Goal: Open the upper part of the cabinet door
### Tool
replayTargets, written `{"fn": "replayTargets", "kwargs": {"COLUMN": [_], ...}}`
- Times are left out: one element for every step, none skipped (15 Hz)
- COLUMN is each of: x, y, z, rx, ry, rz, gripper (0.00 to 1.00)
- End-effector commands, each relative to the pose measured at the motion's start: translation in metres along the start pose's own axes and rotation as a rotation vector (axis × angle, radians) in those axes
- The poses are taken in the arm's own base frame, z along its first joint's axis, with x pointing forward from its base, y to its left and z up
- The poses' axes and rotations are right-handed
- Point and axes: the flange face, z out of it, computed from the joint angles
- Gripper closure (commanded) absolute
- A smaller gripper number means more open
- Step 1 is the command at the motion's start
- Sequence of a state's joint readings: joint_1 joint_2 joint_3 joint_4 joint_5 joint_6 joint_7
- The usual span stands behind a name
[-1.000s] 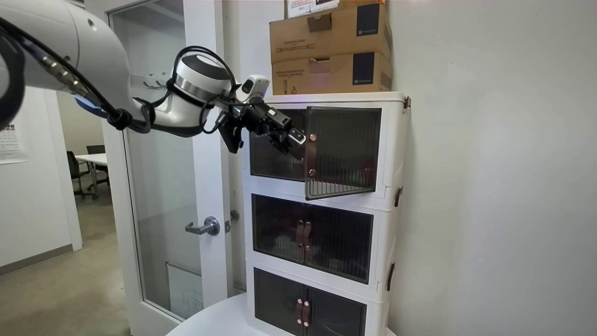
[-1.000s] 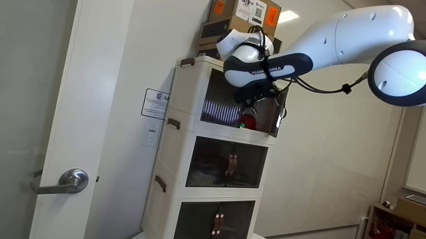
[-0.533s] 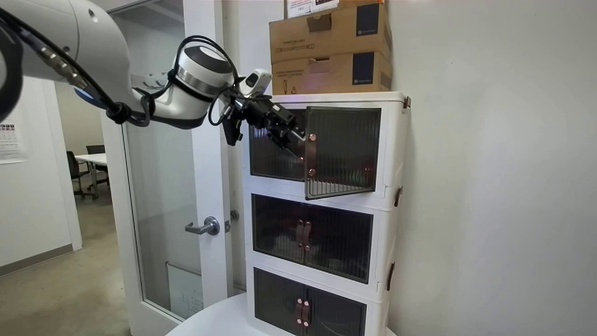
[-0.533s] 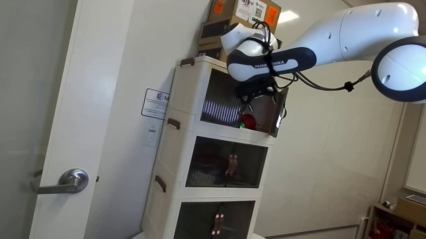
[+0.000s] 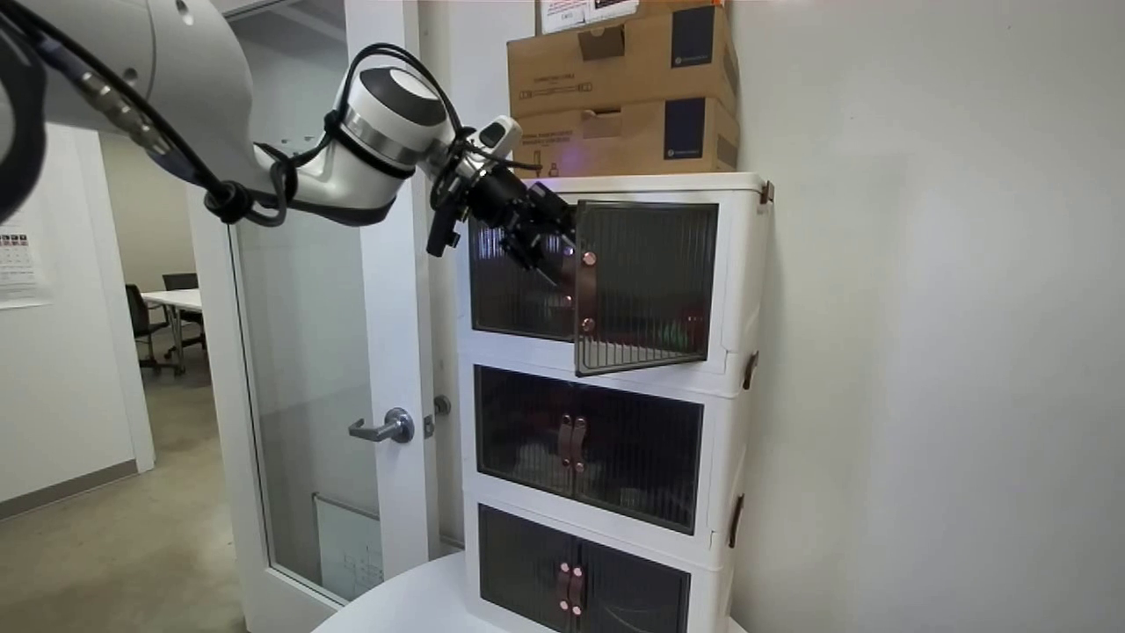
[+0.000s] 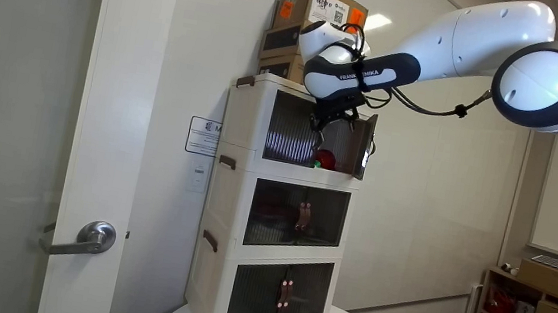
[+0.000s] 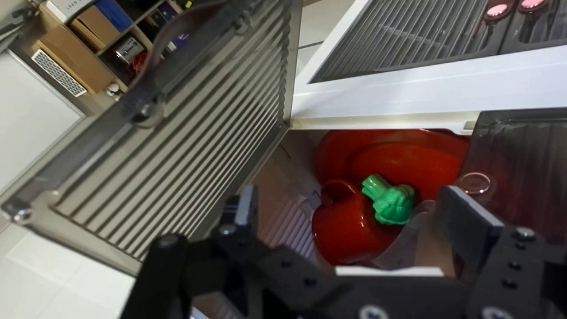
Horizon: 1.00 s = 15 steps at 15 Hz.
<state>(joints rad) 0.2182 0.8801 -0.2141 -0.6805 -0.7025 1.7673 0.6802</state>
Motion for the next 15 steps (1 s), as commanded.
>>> {"fn": "replayTargets", "kwargs": {"x": [0.009,0.008,0.007,0.005,0.002,0.001,0.000,-0.001,-0.001,-0.001,-0.002,-0.003,-0.003,-0.002,0.000], "y": [0.001,0.000,-0.001,-0.003,-0.006,-0.008,-0.010,-0.013,-0.015,-0.017,-0.019,-0.022,-0.023,-0.023,-0.022], "z": [0.014,0.018,0.020,0.021,0.019,0.018,0.016,0.015,0.014,0.013,0.011,0.010,0.008,0.007,0.005], "rx": [0.013,0.015,0.014,0.016,0.014,0.015,0.021,0.029,0.036,0.043,0.052,0.056,0.061,0.068,0.070], "ry": [0.052,0.053,0.048,0.040,0.025,0.017,0.020,0.023,0.028,0.029,0.031,0.035,0.039,0.043,0.053], "rz": [-0.025,-0.033,-0.039,-0.050,-0.064,-0.081,-0.094,-0.106,-0.114,-0.125,-0.132,-0.138,-0.140,-0.137,-0.130], "gripper": [0.00,0.00,0.00,0.00,0.00,0.00,0.00,0.00,0.00,0.00,0.00,0.00,0.00,0.00,0.00]}}
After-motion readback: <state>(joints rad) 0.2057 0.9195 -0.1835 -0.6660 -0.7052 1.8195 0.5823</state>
